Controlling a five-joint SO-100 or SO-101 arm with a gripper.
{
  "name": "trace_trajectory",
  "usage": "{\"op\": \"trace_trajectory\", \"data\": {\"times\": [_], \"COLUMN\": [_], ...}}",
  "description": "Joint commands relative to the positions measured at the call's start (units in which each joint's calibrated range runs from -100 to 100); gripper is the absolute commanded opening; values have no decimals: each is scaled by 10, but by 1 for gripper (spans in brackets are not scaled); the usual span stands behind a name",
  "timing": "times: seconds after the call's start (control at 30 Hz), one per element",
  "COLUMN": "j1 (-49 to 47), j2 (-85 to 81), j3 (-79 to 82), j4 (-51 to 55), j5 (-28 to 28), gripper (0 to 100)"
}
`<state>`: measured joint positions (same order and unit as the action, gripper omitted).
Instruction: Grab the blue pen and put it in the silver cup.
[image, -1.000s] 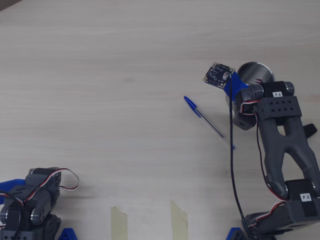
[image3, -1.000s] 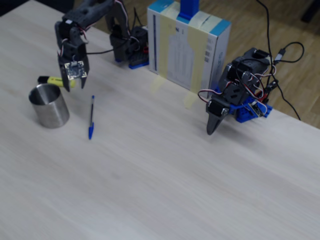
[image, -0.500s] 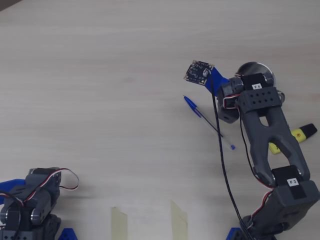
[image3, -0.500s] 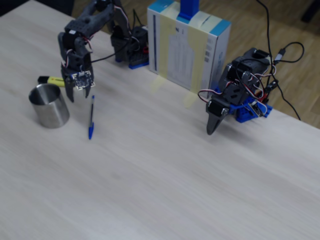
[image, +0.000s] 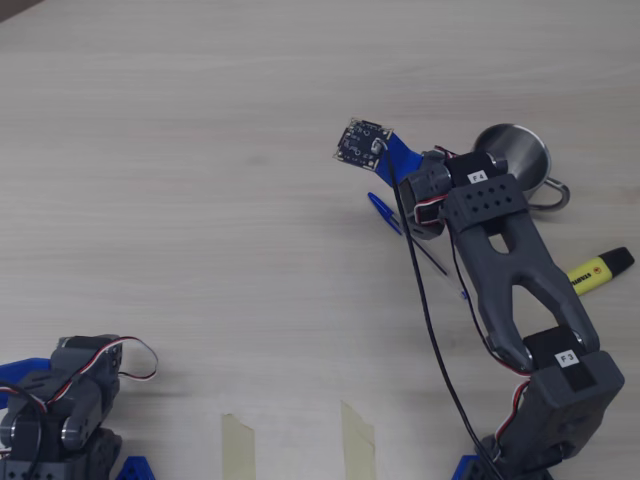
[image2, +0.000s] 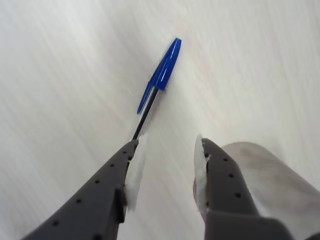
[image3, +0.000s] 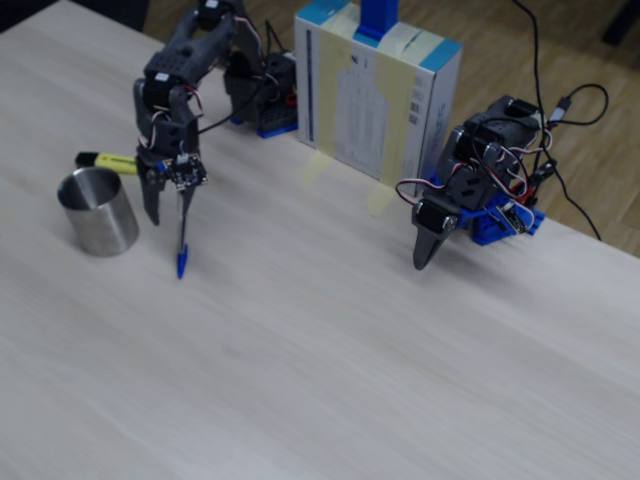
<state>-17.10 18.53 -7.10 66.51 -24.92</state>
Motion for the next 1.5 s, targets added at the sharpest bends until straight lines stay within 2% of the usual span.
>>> {"op": "trace_trajectory", "data": {"times": [0.0, 0.47, 1.47], "j1": [-11, -36, -30], "j2": [4, 20, 54], "j3": [-27, -26, 17], "j4": [-24, -77, -78], "j5": [-19, -34, -133], "gripper": [17, 17, 17]}}
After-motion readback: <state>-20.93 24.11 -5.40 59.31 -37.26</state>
